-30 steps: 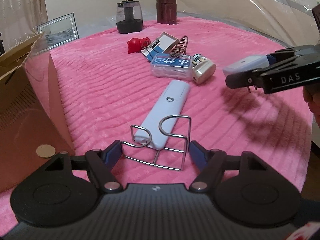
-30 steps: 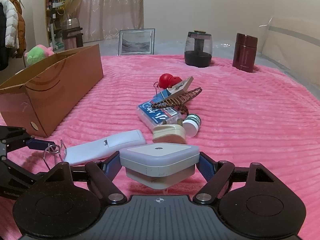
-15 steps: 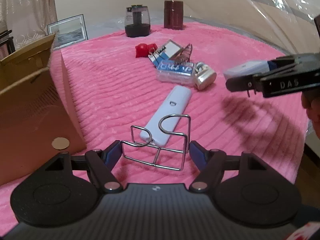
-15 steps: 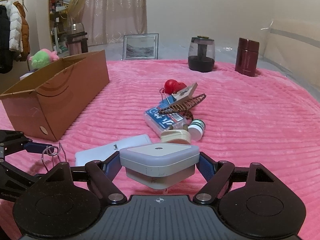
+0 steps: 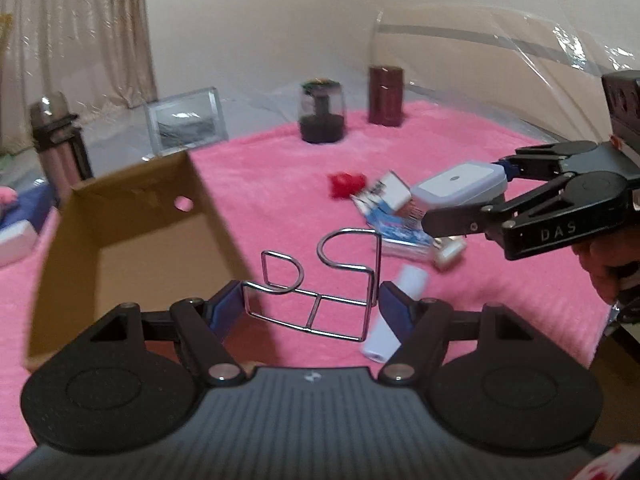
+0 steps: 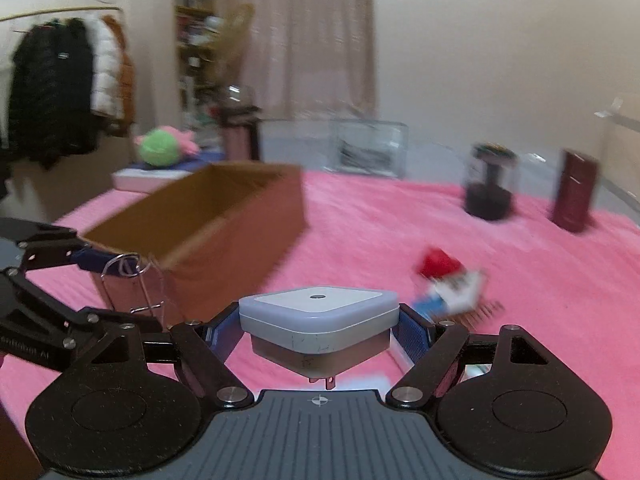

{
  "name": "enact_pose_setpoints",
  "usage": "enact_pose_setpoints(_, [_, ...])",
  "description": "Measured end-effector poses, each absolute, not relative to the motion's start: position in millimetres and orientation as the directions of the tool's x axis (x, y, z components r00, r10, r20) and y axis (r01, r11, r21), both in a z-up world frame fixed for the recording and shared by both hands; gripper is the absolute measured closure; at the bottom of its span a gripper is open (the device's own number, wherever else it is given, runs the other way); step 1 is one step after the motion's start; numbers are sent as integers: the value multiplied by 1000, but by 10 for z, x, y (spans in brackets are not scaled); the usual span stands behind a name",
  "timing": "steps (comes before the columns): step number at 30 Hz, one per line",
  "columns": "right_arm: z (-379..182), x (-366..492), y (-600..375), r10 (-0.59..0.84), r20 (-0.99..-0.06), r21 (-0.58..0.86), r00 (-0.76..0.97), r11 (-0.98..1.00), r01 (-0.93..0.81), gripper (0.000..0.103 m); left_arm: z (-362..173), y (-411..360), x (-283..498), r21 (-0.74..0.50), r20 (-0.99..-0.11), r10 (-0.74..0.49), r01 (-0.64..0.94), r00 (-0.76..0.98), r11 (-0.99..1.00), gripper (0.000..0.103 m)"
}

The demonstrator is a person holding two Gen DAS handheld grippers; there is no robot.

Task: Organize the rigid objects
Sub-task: 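Lower both tools into the cardboard box and open them, releasing both items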

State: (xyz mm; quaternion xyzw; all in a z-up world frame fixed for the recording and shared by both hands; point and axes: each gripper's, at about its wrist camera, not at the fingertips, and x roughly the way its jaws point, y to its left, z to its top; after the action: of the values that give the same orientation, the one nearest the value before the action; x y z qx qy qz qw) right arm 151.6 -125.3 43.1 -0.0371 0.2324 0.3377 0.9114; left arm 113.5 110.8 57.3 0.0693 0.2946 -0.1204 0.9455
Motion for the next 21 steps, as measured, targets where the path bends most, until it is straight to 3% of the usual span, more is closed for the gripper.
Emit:
enact_pose_setpoints(11, [795,2086,-146,753,-465,-16,465,519,-855,26,846,2139,1591,237,-625,-30,226,780,945,33])
enact_pose_setpoints(21, [582,2493,689,722,-610,-158,327,293,-943,26,619,2497,2122,304,-702,-66,382,709,873,33])
